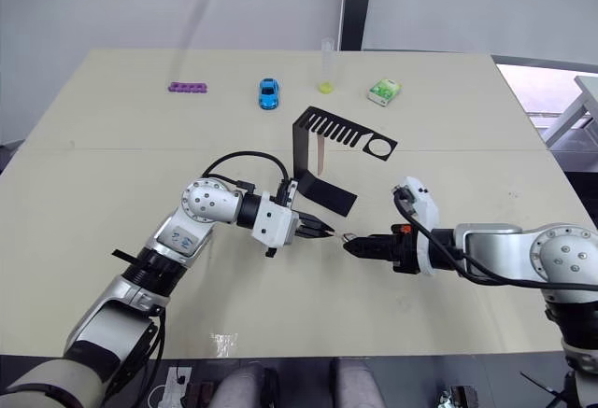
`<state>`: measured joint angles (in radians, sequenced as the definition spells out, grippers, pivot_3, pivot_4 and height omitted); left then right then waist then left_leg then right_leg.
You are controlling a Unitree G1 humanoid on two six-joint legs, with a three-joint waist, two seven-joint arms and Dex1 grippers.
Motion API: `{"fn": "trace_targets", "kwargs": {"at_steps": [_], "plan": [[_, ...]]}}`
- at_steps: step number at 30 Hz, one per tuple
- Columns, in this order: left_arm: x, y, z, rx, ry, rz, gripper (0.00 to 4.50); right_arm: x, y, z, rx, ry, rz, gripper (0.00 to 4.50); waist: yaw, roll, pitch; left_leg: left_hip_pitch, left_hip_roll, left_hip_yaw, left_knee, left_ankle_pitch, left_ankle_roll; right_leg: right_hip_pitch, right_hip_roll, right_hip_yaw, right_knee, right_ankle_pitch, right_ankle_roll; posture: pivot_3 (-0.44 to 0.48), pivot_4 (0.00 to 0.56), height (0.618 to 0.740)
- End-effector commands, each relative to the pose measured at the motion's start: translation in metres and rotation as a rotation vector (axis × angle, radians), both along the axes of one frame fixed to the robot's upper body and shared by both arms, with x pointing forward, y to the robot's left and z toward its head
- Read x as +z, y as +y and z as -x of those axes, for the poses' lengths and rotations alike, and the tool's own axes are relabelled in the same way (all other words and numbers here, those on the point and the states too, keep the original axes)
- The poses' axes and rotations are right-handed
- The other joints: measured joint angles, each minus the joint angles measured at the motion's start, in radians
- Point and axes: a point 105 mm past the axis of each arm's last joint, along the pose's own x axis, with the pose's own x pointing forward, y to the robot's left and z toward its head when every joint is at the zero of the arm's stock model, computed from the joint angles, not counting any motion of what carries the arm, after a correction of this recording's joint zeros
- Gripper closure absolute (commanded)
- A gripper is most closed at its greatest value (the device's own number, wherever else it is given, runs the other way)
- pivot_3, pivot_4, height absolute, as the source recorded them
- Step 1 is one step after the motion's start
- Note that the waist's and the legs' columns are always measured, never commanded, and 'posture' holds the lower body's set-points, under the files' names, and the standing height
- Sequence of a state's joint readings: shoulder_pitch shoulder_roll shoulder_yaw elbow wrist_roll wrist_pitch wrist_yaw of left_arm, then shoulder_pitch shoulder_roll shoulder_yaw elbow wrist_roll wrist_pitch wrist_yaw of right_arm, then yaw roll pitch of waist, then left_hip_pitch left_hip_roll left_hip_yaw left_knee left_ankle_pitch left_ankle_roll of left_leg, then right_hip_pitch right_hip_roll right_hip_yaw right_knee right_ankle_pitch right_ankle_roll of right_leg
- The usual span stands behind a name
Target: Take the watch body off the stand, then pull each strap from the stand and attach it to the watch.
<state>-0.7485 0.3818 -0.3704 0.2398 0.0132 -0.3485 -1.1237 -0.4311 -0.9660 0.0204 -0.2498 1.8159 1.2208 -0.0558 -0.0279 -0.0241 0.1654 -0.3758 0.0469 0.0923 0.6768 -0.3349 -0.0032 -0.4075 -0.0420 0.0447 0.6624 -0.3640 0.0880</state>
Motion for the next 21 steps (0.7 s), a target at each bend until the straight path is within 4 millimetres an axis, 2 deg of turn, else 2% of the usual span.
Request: {"fn": "trace_targets", "kwargs": {"at_steps": [1,21], "plan": [[0.0133,-0.0109,0.0076,-0.042,-0.058,0.027,4.50,0.0117,0.0061,-0.0002,0.028,-0.039,-0.025,2.95,0.000,0.000,0.000,0.000,0.000,0.000,0.000,0.000,0.000,0.000,0.000,0.000,0.000,0.000,0.000,0.000,0.150,0.740],[0.0119,-0.0107,0.0061,-0.042,-0.060,0.012,4.50,0.0153,0.0044,-0.0045,0.012,-0.036,-0.033,2.95,0.000,0.000,0.000,0.000,0.000,0.000,0.000,0.000,0.000,0.000,0.000,0.000,0.000,0.000,0.000,0.000,0.150,0.740]]}}
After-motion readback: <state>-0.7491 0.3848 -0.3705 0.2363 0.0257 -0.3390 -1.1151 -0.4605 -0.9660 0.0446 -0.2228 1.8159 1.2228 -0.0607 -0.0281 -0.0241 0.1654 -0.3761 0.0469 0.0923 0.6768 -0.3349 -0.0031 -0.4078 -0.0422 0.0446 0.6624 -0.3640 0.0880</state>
